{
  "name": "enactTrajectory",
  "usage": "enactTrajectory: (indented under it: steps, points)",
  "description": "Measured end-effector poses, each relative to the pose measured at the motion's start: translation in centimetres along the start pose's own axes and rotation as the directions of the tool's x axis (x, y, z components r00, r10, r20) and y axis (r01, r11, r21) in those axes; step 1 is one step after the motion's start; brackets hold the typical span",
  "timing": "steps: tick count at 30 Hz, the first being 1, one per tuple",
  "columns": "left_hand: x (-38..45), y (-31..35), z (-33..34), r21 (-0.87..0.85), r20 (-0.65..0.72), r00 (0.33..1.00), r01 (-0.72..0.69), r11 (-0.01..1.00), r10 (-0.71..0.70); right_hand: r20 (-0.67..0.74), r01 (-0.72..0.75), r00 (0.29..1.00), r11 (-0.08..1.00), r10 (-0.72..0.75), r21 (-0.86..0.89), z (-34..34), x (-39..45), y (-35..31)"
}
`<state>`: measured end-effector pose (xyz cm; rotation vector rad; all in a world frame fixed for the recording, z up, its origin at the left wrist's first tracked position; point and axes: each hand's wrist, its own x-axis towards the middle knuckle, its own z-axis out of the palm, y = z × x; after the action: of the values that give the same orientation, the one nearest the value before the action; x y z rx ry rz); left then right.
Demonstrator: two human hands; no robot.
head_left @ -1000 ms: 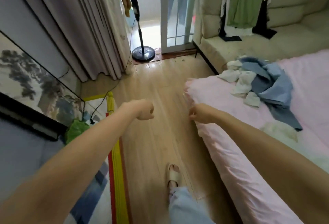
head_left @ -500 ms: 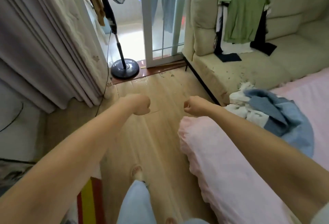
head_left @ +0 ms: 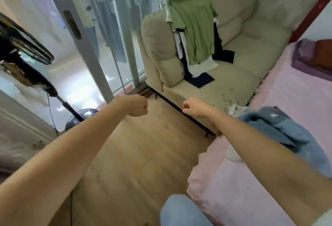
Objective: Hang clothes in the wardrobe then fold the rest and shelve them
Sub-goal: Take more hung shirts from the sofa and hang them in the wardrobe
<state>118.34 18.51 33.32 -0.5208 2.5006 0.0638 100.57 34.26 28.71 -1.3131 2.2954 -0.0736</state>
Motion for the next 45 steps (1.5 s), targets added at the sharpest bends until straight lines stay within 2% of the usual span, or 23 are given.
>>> enactTrajectory:
  steps: [7, 10, 12, 16, 20, 22, 25, 30, 33, 38, 40, 42, 45]
  points:
    - [16.3, -5.7, -8.0, 0.069, -0.048, 0.991, -0.119, 0.990, 0.123, -0.105, -0.142, 0.982, 0.979, 0.158, 0.146, -5.2, 14.5, 5.2]
    - [22.7, -7.6, -11.9, 0.119, -0.038, 0.990, -0.127, 0.985, 0.133, -0.066, -0.184, 0.978, 0.971, 0.196, 0.156, -8.0, 20.7, 7.4]
    - [26.2, -8.6, -13.8, 0.087, -0.053, 0.989, -0.134, 0.987, 0.139, -0.024, -0.215, 0.975, 0.967, 0.221, 0.139, -9.8, 23.8, 8.7]
    - [34.1, -11.5, -19.6, 0.014, -0.050, 0.988, -0.146, 0.989, 0.146, -0.050, -0.244, 0.965, 0.954, 0.256, 0.175, -15.9, 30.8, 10.8]
    - [42.3, -13.7, -24.8, 0.022, -0.203, 0.969, -0.142, 0.990, 0.143, -0.055, -0.319, 0.941, 0.930, 0.334, 0.184, -20.3, 37.5, 13.2]
    - [46.0, -14.7, -28.5, 0.066, -0.222, 0.950, -0.211, 0.975, 0.220, -0.072, -0.341, 0.928, 0.910, 0.367, 0.236, -22.9, 40.9, 14.6]
    - [52.7, -16.7, -34.8, 0.086, -0.333, 0.893, -0.289, 0.953, 0.301, -0.159, -0.344, 0.906, 0.900, 0.393, 0.268, -27.8, 46.7, 16.7]
    - [60.2, -19.5, -43.7, 0.121, -0.448, 0.832, -0.305, 0.945, 0.326, -0.218, -0.388, 0.861, 0.870, 0.460, 0.304, -34.9, 53.9, 17.5]
    - [65.3, -21.8, -47.8, 0.025, -0.543, 0.807, -0.263, 0.965, 0.234, -0.281, -0.364, 0.837, 0.860, 0.471, 0.358, -38.6, 59.2, 18.4]
    - [71.5, -25.1, -49.8, -0.228, -0.518, 0.854, -0.183, 0.956, 0.040, -0.363, -0.256, 0.813, 0.840, 0.455, 0.479, -43.7, 67.2, 18.8]
    - [73.8, -26.3, -50.4, -0.381, -0.488, 0.872, -0.171, 0.908, -0.041, -0.403, -0.186, 0.791, 0.808, 0.461, 0.559, -46.0, 71.3, 19.1]
    - [75.1, -27.0, -51.0, -0.509, -0.446, 0.889, -0.158, 0.846, -0.102, -0.392, -0.099, 0.798, 0.741, 0.457, 0.664, -47.7, 75.6, 19.4]
    - [76.4, -26.7, -51.2, -0.690, -0.413, 0.894, -0.183, 0.701, -0.174, -0.289, -0.047, 0.832, 0.579, 0.473, 0.814, -49.1, 80.7, 19.4]
